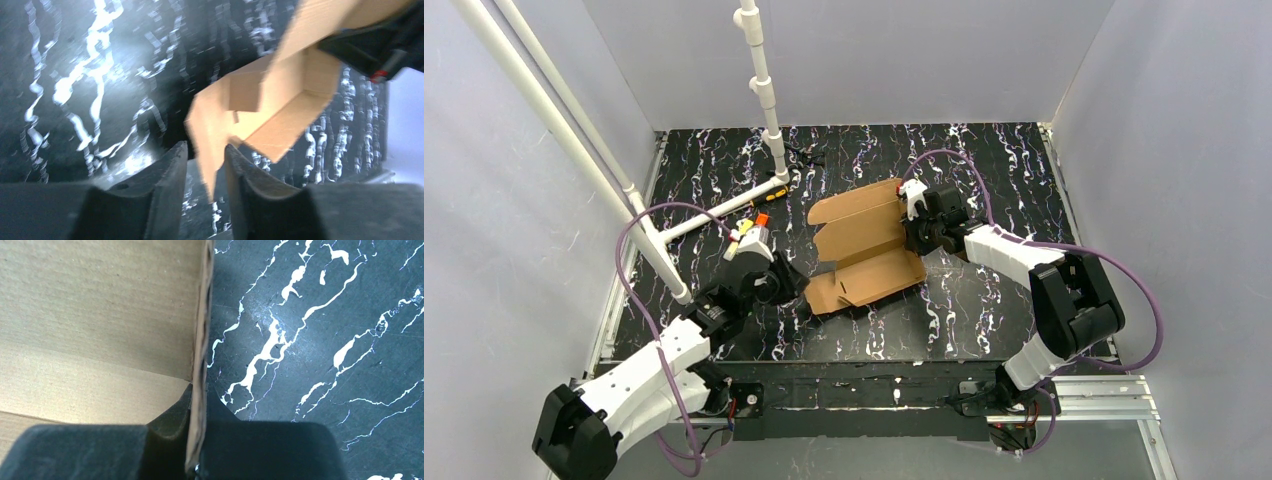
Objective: Fold the paper box
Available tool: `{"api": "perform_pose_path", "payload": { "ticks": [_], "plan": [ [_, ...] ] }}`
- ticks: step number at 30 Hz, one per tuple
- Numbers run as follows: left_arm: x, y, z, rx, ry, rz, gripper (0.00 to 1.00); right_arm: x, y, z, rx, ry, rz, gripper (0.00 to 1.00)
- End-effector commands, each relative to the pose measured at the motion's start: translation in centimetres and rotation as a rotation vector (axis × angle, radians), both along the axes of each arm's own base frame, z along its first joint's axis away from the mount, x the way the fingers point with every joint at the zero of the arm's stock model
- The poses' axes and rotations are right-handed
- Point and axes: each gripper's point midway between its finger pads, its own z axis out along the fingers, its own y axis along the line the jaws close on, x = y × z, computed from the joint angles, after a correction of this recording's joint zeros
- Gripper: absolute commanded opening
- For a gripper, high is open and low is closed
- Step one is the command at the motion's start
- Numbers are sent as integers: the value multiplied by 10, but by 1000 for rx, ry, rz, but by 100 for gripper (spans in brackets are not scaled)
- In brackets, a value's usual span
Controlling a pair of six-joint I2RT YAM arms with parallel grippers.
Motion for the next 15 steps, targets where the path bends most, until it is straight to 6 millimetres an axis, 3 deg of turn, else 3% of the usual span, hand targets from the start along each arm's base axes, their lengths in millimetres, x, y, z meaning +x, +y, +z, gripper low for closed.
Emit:
{"api": "perform_pose_path", "payload": {
  "ticks": [1,8,11,15],
  "plan": [
    [-17,44,-42,127,130,159,25,3,-1,-8,-30,9,6,1],
    [-28,52,-61,149,188,182,15,3,-1,-10,-31,16,6,1],
    [-26,36,-68,102,207,134,14,3,0,-9,-28,14,6,1],
    [-20,-4,-71,-33,213,12,10,2,0,-9,-27,17,7,1]
  ]
}}
